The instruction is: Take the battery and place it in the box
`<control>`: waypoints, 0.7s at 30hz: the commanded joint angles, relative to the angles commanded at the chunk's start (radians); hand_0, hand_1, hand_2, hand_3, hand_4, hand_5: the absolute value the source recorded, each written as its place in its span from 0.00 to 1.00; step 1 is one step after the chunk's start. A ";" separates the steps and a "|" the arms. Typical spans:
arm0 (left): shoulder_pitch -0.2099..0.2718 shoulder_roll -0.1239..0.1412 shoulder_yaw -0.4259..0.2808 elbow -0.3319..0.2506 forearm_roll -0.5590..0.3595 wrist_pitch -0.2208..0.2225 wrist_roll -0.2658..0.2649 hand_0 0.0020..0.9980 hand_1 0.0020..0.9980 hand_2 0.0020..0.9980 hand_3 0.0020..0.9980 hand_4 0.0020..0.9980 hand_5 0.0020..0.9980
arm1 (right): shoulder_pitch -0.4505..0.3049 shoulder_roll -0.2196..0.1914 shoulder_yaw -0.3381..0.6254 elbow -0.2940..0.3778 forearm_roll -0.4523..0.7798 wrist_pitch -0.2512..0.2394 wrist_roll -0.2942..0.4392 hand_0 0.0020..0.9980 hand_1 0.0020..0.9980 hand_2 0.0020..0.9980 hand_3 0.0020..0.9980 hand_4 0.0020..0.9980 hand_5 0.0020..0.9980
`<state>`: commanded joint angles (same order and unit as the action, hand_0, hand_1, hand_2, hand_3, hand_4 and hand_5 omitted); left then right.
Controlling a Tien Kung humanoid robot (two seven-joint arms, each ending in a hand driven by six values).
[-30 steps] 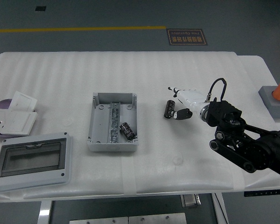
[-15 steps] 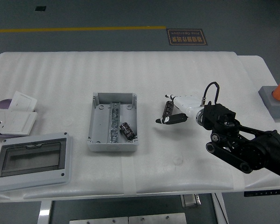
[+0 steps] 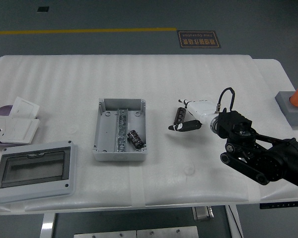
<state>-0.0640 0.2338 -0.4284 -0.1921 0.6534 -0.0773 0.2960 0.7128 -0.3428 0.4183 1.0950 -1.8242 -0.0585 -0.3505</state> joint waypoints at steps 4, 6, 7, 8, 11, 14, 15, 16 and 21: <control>-0.001 0.000 0.005 0.000 -0.005 0.000 -0.002 0.64 0.66 0.52 0.56 0.44 0.45 | -0.001 0.001 -0.014 -0.002 0.002 -0.004 -0.001 0.87 0.83 0.82 0.99 0.96 0.77; -0.001 0.000 0.007 0.000 -0.007 0.000 -0.003 0.64 0.66 0.52 0.57 0.44 0.45 | -0.002 0.003 -0.020 -0.003 0.002 -0.005 -0.002 0.83 0.79 0.77 0.90 0.79 0.51; -0.001 0.000 0.007 0.000 -0.007 0.000 -0.003 0.64 0.66 0.52 0.57 0.44 0.45 | -0.002 0.004 -0.023 -0.004 0.002 -0.005 -0.001 0.83 0.79 0.77 0.90 0.79 0.51; -0.001 0.000 0.007 0.000 -0.007 0.000 -0.004 0.64 0.66 0.52 0.57 0.44 0.45 | -0.002 0.005 -0.025 -0.005 0.002 -0.006 -0.001 0.83 0.79 0.77 0.90 0.79 0.51; -0.002 -0.001 0.009 0.000 -0.009 0.001 -0.006 0.64 0.66 0.52 0.57 0.44 0.45 | -0.002 0.006 -0.030 -0.009 -0.001 -0.011 0.002 0.83 0.79 0.77 0.90 0.79 0.51; -0.002 -0.001 0.013 0.000 -0.014 0.001 -0.008 0.64 0.66 0.52 0.57 0.44 0.45 | -0.002 0.005 -0.032 -0.015 -0.008 -0.025 0.005 0.83 0.77 0.75 0.86 0.76 0.47; -0.002 -0.001 0.015 0.000 -0.015 0.001 -0.009 0.64 0.66 0.52 0.57 0.44 0.45 | -0.002 0.004 -0.032 -0.017 -0.010 -0.031 0.007 0.83 0.77 0.75 0.86 0.76 0.47; -0.002 -0.001 0.016 0.000 -0.017 0.002 -0.009 0.64 0.66 0.52 0.57 0.44 0.45 | -0.002 0.003 -0.033 -0.018 -0.013 -0.038 0.009 0.83 0.77 0.75 0.86 0.76 0.47; -0.003 -0.001 0.021 -0.001 -0.020 0.003 -0.013 0.64 0.66 0.52 0.57 0.44 0.45 | -0.002 0.001 -0.038 -0.022 -0.021 -0.062 0.015 0.83 0.77 0.74 0.85 0.75 0.46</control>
<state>-0.0669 0.2325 -0.4077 -0.1928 0.6335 -0.0745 0.2829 0.7109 -0.3417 0.3805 1.0732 -1.8451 -0.1203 -0.3355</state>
